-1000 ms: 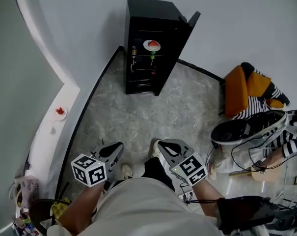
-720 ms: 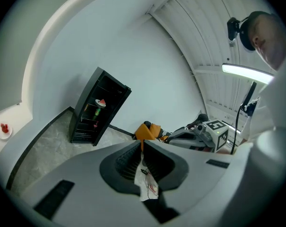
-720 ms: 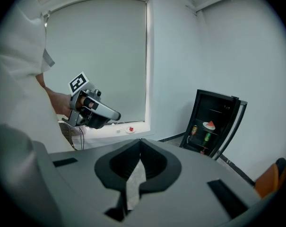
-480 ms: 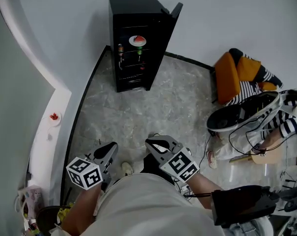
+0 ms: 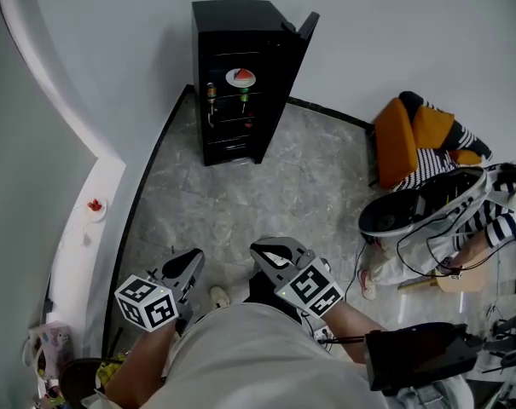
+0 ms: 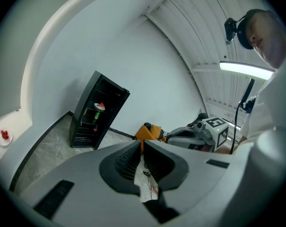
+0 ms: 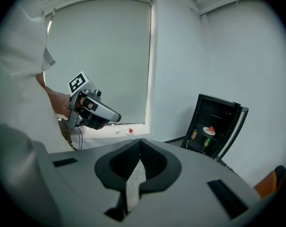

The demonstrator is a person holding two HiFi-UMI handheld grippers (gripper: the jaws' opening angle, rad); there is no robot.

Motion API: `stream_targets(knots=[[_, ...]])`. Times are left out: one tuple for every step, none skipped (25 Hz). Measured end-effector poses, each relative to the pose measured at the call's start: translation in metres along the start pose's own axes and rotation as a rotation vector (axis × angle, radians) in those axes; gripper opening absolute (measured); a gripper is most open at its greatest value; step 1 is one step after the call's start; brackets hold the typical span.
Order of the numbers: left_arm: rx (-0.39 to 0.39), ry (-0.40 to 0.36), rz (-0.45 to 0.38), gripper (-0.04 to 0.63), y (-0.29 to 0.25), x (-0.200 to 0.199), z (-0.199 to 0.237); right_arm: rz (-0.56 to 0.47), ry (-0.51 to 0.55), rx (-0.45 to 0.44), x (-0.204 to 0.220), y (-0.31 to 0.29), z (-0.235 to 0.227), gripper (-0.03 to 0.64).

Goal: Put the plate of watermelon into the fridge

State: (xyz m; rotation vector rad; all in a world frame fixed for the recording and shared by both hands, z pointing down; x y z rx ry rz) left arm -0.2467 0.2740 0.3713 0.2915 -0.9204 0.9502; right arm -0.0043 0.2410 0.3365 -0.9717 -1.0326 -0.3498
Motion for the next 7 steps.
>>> stream_targets(knots=[[0.002, -0.001, -0.001, 0.023, -0.001, 0.0, -0.001, -0.001, -0.001, -0.001, 0.0, 0.0, -0.001, 0.014], [0.005, -0.001, -0.002, 0.023, -0.002, -0.001, -0.001, -0.002, -0.002, -0.003, 0.0, 0.0, -0.002, 0.014], [0.007, -0.002, -0.005, 0.023, -0.003, -0.001, -0.001, -0.003, -0.002, -0.005, -0.001, -0.001, -0.003, 0.014], [0.007, -0.003, -0.009, 0.023, -0.003, -0.002, -0.001, -0.004, -0.001, -0.01, -0.002, -0.003, -0.004, 0.014], [0.006, -0.003, -0.016, 0.023, -0.002, -0.003, 0.0, -0.006, 0.002, -0.016, -0.003, -0.006, -0.005, 0.014], [0.004, -0.002, -0.024, 0.023, -0.001, -0.005, 0.001, -0.009, 0.006, -0.024, -0.005, -0.009, -0.006, 0.014], [0.001, -0.001, -0.033, 0.023, 0.0, -0.006, 0.002, -0.012, 0.011, -0.033, -0.007, -0.013, -0.007, 0.014]])
Point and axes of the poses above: the fingertips, and each gripper's own axes: y backward along the fingers, z to its left, x out of its underside, the point moved 10 cm from there along y, backward along the fingers, and after that the axes turned 10 degrees about x, right-handed, at the moved point
